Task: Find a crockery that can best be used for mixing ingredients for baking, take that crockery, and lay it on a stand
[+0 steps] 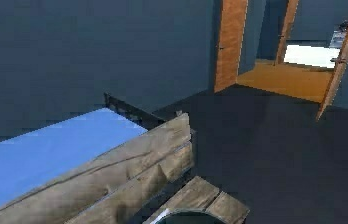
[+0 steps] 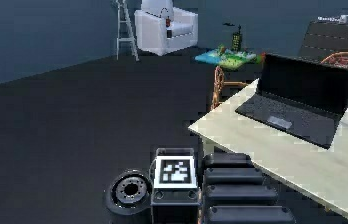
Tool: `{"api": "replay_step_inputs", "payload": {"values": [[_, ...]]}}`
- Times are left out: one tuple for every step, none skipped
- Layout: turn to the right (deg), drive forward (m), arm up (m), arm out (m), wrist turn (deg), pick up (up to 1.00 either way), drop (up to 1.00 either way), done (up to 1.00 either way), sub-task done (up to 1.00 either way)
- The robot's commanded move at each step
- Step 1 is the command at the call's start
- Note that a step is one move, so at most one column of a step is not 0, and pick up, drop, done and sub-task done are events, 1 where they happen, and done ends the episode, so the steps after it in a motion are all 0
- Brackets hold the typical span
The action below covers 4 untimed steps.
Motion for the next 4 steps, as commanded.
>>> {"api": "replay_step_inputs", "payload": {"values": [[45.0,0.00,0.00,0.00,0.0,0.00,0.00,0.00,0.00],[6.0,0.00,0.00,0.00,0.0,0.00,0.00,0.00,0.00],[0.0,0.90,0.00,0.00,0.0,0.00,0.00,0.00,0.00],[-30.0,0.00,0.00,0.00,0.0,0.00,0.00,0.00,0.00]]}}
